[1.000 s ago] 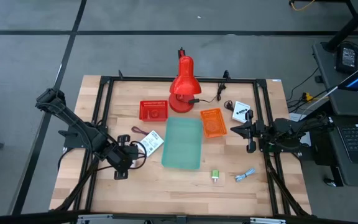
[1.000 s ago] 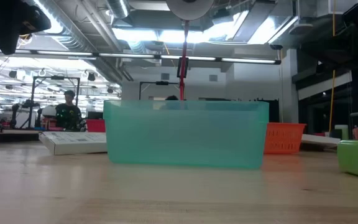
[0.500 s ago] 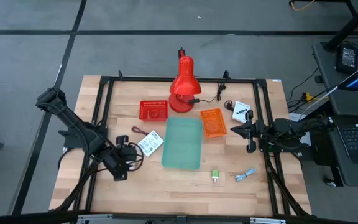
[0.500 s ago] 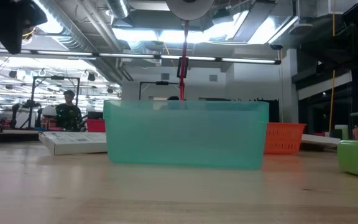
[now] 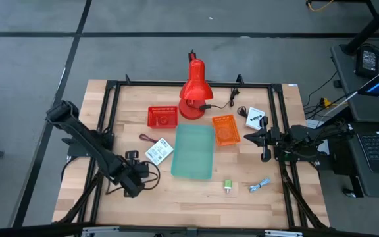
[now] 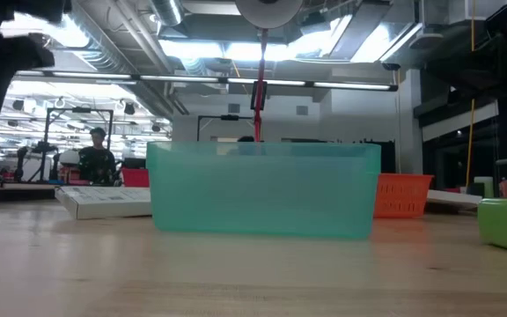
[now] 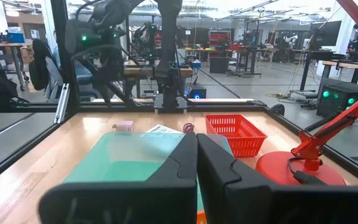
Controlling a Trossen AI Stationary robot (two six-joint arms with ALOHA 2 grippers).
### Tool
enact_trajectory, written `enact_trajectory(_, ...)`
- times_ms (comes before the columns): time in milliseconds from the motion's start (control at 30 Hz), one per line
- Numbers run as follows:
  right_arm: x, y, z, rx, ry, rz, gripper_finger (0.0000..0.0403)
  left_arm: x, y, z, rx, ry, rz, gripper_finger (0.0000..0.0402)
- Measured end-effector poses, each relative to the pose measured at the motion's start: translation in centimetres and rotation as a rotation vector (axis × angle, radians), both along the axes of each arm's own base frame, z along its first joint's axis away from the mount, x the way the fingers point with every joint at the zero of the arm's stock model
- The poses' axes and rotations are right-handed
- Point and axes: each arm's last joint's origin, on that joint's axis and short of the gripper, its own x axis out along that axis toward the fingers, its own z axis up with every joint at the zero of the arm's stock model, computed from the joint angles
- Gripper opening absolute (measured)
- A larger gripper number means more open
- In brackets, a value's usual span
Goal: Pick and place items into bin
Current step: Put the pink charger adapter into the red basket
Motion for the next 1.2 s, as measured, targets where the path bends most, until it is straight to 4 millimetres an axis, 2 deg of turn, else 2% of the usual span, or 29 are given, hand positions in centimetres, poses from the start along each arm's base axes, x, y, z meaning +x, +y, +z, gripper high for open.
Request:
enact_trajectory(200,0.0,0.0,0.0,0.0,0.0,0.0,0.0,0.5,-0.4,-1.7,0.045,0.063,-0.027,0.0204)
enact_trajectory(467,0.0,0.0,0.0,0.0,0.0,0.0,0.0,0.5,-0.4,-1.9,0.057,0.061,-0.032,0.0203)
enact_trajectory(733,0.0,0.0,0.0,0.0,0.0,0.0,0.0,-0.5,0.5,-3.6,0.096,0.079,0.1,0.0203)
enact_trajectory(1200,0.0,0.0,0.0,0.0,0.0,0.0,0.0,-0.6,0.5,-3.7,0.079,0.103,0.07,0.0203)
